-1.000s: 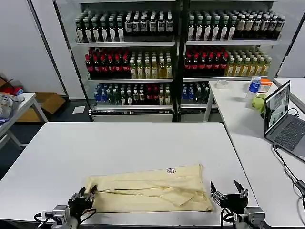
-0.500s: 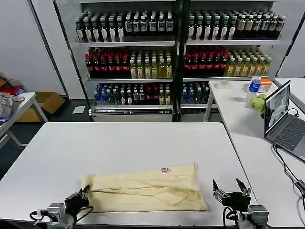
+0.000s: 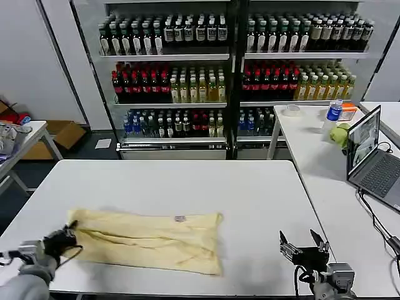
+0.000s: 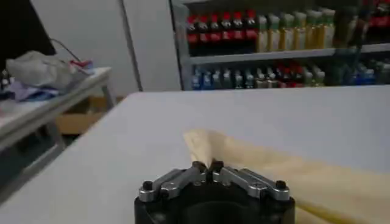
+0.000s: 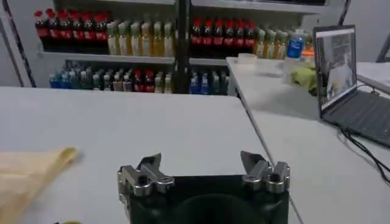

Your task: Fold and organize the clothes.

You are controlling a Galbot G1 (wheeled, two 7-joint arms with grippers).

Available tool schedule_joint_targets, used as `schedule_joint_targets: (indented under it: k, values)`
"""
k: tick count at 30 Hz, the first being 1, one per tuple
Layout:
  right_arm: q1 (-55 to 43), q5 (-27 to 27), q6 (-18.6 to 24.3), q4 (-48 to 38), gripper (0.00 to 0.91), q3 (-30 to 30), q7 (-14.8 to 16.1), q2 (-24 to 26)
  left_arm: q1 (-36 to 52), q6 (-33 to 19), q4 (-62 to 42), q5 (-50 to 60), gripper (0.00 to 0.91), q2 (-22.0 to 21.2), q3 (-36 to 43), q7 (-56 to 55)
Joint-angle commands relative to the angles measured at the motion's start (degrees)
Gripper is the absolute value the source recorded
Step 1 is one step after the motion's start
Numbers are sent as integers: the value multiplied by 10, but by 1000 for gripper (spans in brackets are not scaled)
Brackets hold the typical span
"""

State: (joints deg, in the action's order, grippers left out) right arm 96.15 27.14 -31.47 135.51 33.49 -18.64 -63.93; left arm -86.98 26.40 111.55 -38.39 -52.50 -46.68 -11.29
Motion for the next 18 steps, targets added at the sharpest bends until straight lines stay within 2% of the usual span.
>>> schedule_joint_targets:
  k: [1, 6, 11, 18]
  values:
    - [-4, 6, 0, -3, 907, 1, 0, 2, 23, 26, -9, -80, 10, 49, -63, 0]
    - [-10, 3, 0, -15, 907, -8, -1, 4, 27, 66, 70, -196, 10, 16, -38, -3]
    - [-18, 3, 0, -25, 907, -15, -2, 5, 31, 67, 116, -318, 10, -9, -13, -11]
    - [-26, 3, -1, -39, 907, -24, -3, 11, 69, 67, 134, -398, 10, -46, 48, -30]
